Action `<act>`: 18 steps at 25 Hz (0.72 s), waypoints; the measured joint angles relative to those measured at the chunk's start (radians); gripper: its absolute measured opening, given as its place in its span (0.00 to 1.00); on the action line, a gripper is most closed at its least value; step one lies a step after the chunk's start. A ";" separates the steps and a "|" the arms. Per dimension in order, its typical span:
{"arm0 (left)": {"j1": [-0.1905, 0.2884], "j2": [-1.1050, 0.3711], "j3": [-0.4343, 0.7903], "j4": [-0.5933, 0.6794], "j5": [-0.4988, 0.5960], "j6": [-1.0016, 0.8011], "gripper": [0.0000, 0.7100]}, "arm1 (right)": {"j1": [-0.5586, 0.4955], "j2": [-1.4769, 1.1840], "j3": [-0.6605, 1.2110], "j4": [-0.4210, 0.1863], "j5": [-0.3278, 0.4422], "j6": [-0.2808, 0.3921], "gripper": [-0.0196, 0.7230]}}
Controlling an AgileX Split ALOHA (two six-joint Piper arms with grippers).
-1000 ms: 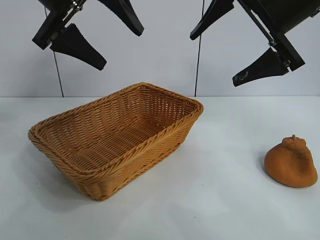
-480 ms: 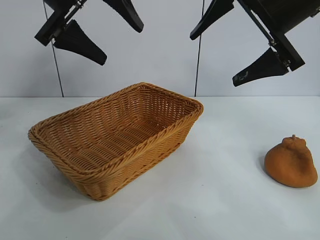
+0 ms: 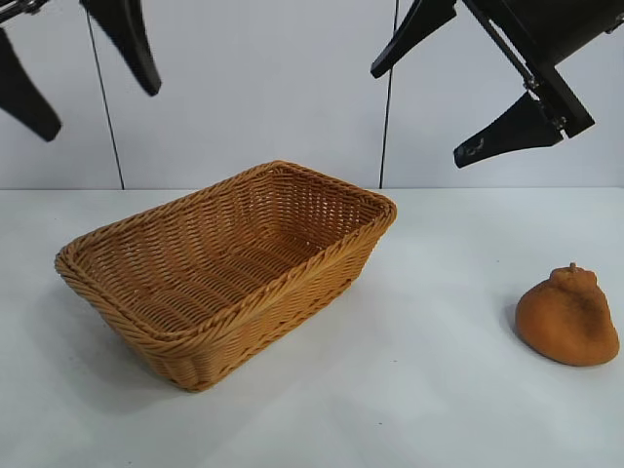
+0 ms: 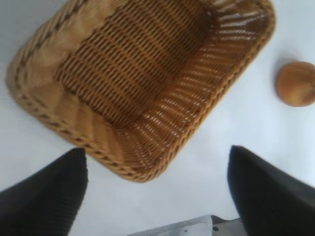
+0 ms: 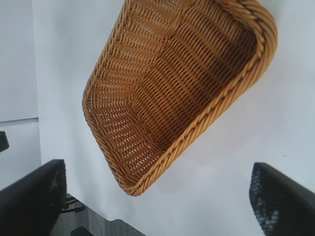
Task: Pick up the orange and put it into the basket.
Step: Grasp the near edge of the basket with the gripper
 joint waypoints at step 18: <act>-0.014 0.002 0.353 0.044 -0.407 -0.451 0.79 | 0.000 0.000 0.000 -0.003 -0.002 0.000 0.96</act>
